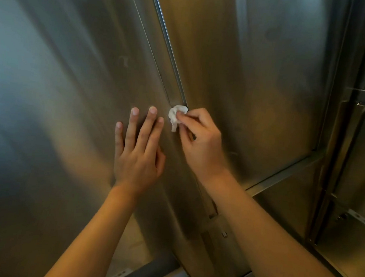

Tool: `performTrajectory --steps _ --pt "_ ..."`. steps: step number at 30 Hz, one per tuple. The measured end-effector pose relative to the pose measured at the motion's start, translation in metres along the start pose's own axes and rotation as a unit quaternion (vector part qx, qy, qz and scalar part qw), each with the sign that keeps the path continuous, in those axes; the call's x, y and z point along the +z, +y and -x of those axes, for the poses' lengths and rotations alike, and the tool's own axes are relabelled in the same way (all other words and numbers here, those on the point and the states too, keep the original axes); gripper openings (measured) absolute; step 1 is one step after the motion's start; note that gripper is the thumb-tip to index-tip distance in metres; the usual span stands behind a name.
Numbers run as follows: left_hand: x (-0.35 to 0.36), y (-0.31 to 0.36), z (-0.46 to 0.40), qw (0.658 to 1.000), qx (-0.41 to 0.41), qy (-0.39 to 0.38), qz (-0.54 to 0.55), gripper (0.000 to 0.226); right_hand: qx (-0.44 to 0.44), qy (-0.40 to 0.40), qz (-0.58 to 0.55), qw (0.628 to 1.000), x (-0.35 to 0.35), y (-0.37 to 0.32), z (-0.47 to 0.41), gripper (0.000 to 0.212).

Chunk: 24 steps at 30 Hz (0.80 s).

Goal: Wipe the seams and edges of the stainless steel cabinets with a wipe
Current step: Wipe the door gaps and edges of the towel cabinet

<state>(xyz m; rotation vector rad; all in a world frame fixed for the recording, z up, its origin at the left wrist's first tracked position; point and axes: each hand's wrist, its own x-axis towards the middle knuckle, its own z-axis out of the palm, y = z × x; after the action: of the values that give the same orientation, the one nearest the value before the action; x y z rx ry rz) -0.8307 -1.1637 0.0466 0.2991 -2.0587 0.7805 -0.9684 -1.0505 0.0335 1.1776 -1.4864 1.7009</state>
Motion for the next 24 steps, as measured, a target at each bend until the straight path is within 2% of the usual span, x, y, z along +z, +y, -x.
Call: performTrajectory --steps 6,13,22,24 --pt "0.001 0.001 0.0 1.0 0.002 0.006 -0.009 0.058 0.038 0.007 0.023 0.999 0.012 0.025 0.067 0.027" --pt "0.003 0.003 0.001 1.0 -0.004 0.019 -0.019 0.059 0.173 -0.084 0.04 0.98 -0.003 0.074 0.192 0.025" --pt "0.004 0.004 0.001 0.999 -0.004 0.035 -0.022 0.062 0.215 -0.124 0.042 0.968 -0.01 0.096 0.24 0.02" --pt "0.003 0.004 0.0 0.999 -0.004 0.032 -0.023 0.062 0.247 -0.147 0.036 0.957 -0.012 0.101 0.258 0.019"
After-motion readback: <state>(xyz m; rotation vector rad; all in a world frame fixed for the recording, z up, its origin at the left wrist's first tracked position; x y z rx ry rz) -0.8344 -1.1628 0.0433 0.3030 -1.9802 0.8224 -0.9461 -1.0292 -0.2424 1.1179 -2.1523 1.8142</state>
